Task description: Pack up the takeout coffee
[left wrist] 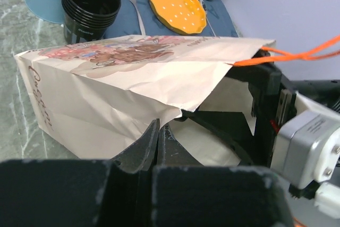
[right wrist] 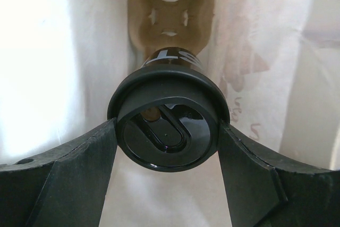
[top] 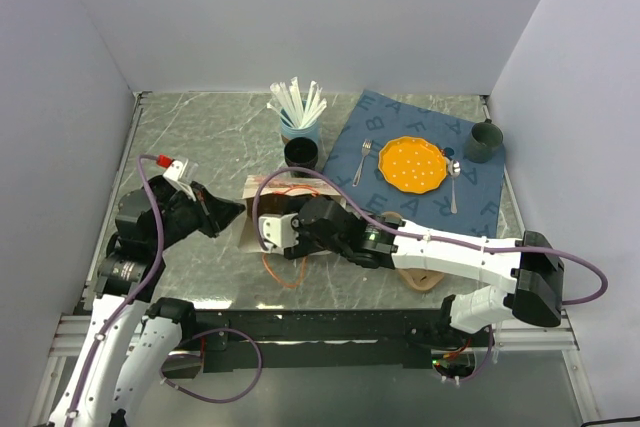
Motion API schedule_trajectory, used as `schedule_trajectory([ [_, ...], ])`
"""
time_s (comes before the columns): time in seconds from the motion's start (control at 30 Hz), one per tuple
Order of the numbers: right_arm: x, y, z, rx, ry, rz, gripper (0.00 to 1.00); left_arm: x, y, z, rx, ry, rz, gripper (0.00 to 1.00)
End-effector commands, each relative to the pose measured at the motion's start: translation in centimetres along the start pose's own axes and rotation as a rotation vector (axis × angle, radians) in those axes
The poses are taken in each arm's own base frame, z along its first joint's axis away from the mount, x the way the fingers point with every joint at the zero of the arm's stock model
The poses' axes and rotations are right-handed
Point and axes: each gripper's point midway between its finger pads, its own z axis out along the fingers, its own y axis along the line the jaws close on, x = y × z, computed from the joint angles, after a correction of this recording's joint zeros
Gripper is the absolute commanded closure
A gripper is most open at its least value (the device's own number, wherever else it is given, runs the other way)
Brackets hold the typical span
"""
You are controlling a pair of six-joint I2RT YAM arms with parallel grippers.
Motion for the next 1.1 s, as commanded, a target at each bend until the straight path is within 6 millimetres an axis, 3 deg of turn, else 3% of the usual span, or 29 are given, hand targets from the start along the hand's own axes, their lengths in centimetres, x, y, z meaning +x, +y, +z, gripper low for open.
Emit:
schedule_trajectory([
  [0.0,-0.1,-0.8,-1.2,0.010,-0.015,-0.078,0.53,-2.0,-0.8,-0.2,0.004,-0.042,0.026,0.99],
  [0.3,2.1,-0.3,0.6,0.026,0.071,-0.094,0.54,-1.3,-1.9,-0.3,0.075,-0.067,-0.041,0.99],
  [1.07,3.7,-0.1,2.9,0.009,0.139,-0.104,0.54,-0.4,-2.5,-0.8,0.110,-0.048,-0.038,0.99],
])
